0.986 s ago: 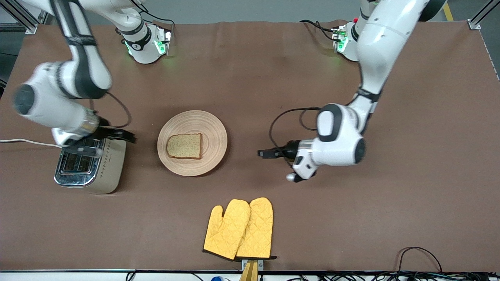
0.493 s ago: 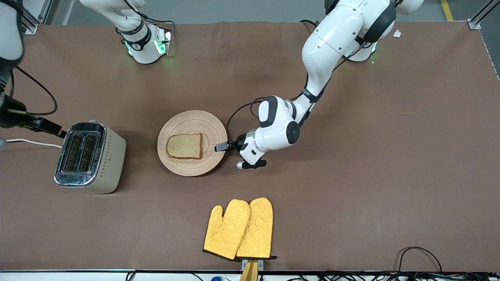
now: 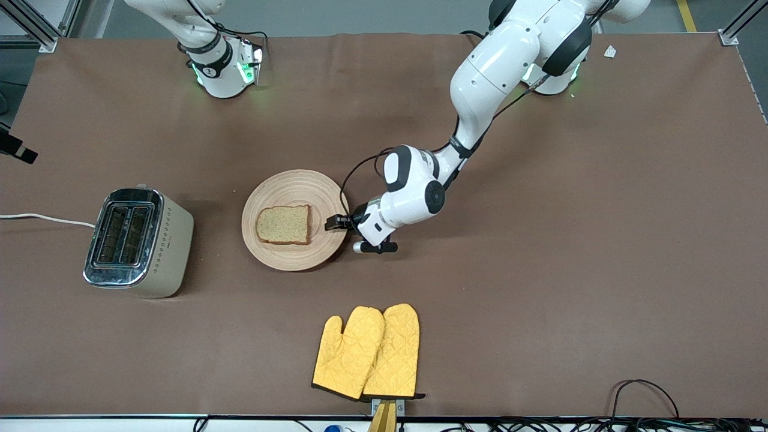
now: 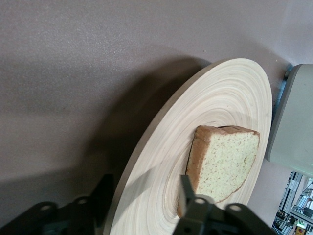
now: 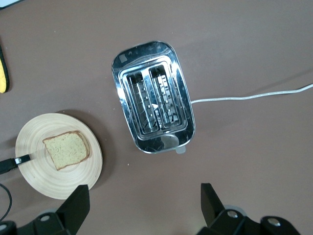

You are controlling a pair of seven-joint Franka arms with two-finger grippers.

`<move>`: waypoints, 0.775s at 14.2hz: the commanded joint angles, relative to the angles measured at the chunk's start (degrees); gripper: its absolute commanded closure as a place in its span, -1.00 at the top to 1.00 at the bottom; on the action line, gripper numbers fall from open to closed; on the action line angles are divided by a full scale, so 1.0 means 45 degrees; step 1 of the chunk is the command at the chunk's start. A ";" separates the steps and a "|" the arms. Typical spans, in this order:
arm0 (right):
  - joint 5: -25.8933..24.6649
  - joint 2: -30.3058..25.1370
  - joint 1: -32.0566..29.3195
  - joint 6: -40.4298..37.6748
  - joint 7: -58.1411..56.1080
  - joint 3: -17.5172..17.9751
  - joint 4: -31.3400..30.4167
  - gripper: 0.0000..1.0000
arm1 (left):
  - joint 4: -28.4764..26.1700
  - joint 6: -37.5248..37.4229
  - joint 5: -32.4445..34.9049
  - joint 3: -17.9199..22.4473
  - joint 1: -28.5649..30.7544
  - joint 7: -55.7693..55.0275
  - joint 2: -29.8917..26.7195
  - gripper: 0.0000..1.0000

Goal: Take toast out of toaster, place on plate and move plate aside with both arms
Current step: 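Grip the plate rim with the left gripper while the right gripper withdraws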

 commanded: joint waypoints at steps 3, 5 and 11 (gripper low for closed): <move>-0.0472 -0.0837 0.0116 -0.0078 -0.0015 0.0464 -0.0842 1.00 | 0.0135 0.0168 -0.0299 -0.0011 0.0119 0.1137 -0.0033 -0.99; -0.1214 -0.1363 0.0389 0.0350 0.0024 0.0679 -0.1622 1.00 | -0.0061 0.0052 -0.0124 0.0086 0.0159 0.1079 -0.0520 -0.99; -0.1256 -0.1737 0.0703 0.0509 0.0063 0.0973 -0.2174 1.00 | 0.0113 -0.4997 0.1849 -0.0011 0.3688 0.1622 -0.2103 -0.99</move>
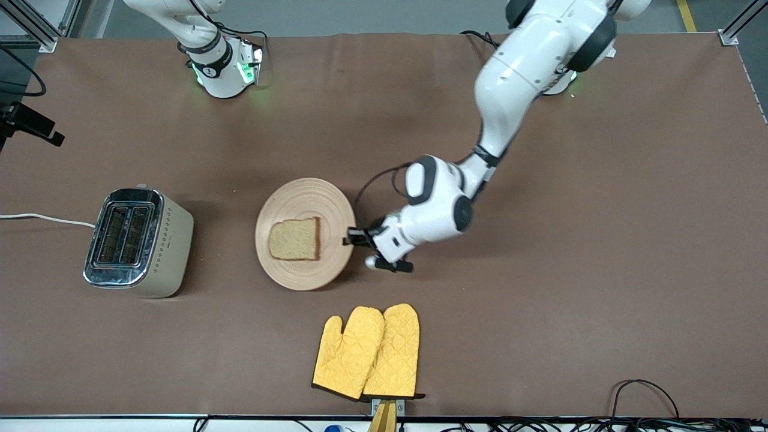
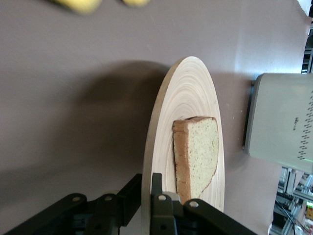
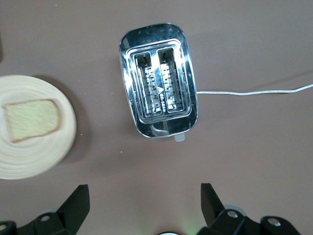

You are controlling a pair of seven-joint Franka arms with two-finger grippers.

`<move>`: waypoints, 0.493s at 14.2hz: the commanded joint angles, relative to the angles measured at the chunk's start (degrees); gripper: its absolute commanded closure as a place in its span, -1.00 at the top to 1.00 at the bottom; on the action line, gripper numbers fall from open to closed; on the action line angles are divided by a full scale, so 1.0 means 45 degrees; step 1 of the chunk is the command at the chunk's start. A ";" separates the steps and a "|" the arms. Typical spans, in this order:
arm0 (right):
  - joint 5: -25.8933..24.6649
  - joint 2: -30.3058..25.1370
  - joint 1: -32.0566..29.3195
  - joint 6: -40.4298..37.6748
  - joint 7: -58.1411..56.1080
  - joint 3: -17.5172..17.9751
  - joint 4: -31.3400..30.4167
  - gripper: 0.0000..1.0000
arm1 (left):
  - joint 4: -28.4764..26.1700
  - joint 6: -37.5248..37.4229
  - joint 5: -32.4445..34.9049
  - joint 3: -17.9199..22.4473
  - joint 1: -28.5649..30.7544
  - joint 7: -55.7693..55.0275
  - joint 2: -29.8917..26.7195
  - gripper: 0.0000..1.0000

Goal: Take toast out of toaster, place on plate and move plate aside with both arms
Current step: 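Slide the plate with bread away from the toaster using the left gripper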

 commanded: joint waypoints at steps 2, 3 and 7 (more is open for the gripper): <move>-0.0316 -0.0374 0.0263 0.0272 0.0081 0.0207 -0.0494 1.00 | -0.0084 -0.3408 0.0283 -0.0219 0.2514 0.1137 -0.1029 -0.99; -0.0316 -0.0354 0.0360 0.0312 0.0081 0.0207 -0.0513 1.00 | -0.0084 -0.4131 0.0283 -0.0180 0.3101 0.1643 -0.1147 -0.99; -0.0316 -0.0335 0.0361 0.0351 0.0081 0.0188 -0.0416 1.00 | -0.0084 -0.7471 0.0322 -0.0160 0.6088 0.5232 -0.1090 -0.99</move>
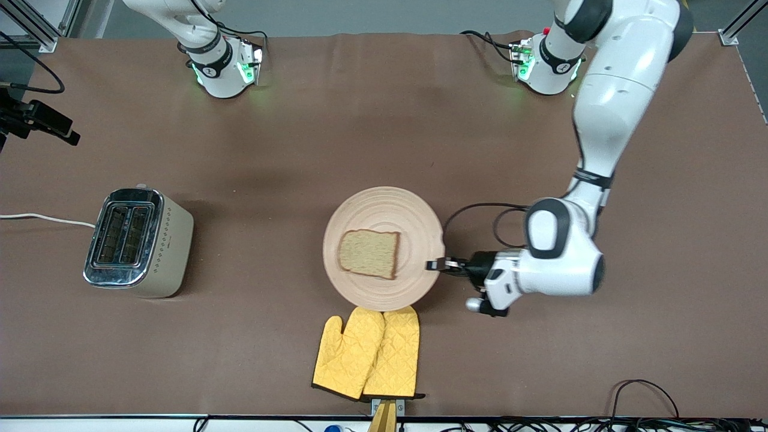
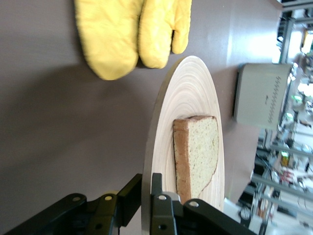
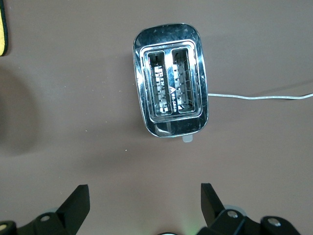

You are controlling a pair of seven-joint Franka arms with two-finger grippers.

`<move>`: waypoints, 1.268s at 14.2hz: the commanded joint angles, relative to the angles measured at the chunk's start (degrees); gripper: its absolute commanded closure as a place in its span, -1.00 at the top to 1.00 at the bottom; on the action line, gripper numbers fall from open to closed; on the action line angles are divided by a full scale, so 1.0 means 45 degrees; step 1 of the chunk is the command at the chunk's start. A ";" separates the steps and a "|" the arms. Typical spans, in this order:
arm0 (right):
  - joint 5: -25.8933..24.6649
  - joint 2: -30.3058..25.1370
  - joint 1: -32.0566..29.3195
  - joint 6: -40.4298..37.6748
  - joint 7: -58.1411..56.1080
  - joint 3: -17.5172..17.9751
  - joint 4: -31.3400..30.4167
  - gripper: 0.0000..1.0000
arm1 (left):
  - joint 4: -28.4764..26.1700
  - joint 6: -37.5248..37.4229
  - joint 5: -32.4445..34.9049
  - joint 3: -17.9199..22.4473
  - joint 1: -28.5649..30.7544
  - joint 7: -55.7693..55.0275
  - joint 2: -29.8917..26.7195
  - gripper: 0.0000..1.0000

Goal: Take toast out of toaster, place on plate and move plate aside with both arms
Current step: 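Slide the plate with bread away from the toaster using the left gripper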

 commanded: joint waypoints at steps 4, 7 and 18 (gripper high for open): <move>-0.0267 -0.0270 0.0027 0.0222 0.0098 0.0008 -0.0341 1.00 | -0.0112 -0.2897 0.1457 -0.0136 0.3599 0.4785 0.0020 -0.99; -0.0247 -0.0270 0.0007 0.0241 0.0099 0.0008 -0.0341 1.00 | -0.0112 -0.3094 0.2141 -0.0058 0.5142 0.6524 0.0312 -0.99; -0.0208 -0.0231 -0.0032 0.0222 0.0099 -0.0011 -0.0322 1.00 | -0.0112 -0.3173 0.2183 -0.0078 0.7510 0.7311 0.2150 0.45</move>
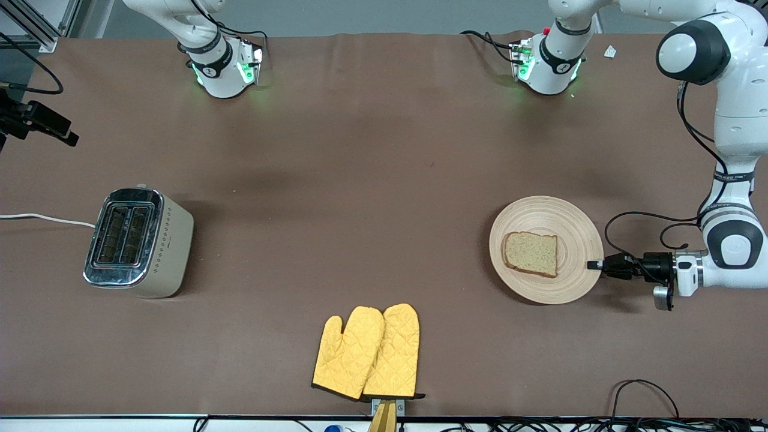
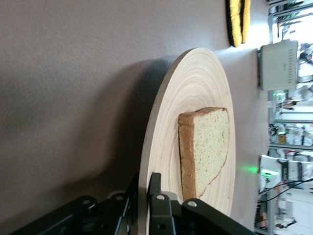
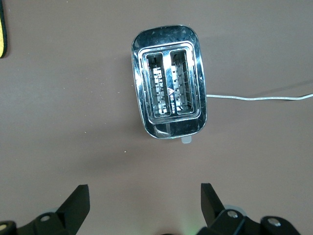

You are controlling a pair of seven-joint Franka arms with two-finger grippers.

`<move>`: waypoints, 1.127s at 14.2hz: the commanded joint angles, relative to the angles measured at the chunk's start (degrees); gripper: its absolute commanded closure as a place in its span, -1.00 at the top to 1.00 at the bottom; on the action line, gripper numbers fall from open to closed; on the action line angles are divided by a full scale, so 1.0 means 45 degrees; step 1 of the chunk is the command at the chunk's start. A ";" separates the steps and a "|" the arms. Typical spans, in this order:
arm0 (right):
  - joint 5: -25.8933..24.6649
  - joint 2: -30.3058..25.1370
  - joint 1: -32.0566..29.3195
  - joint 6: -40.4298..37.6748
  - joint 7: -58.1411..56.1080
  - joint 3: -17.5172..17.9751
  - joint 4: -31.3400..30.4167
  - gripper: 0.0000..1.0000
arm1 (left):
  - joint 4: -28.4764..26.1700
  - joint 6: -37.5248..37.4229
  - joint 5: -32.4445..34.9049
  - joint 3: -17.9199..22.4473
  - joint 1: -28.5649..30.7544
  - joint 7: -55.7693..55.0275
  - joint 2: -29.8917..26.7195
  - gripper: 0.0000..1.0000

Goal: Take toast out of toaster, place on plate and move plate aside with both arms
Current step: 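Slide the plate with bread away from the toaster using the left gripper, then release the plate rim and draw the left gripper back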

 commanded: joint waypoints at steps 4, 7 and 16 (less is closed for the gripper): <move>-0.0181 -0.0212 -0.0026 0.0169 0.0095 0.0030 -0.0292 1.00 | 0.0673 0.0022 0.1352 0.0099 -0.0364 -0.0461 -0.0624 1.00; -0.0162 -0.0232 -0.0026 0.0169 0.0095 0.0030 -0.0292 1.00 | 0.1573 0.0235 0.3758 0.0060 -0.1436 -0.0774 -0.1560 1.00; -0.0162 -0.0212 -0.0046 0.0169 0.0095 0.0030 -0.0272 1.00 | 0.1477 0.0531 0.9171 0.0080 -0.5656 -0.8127 -0.6208 1.00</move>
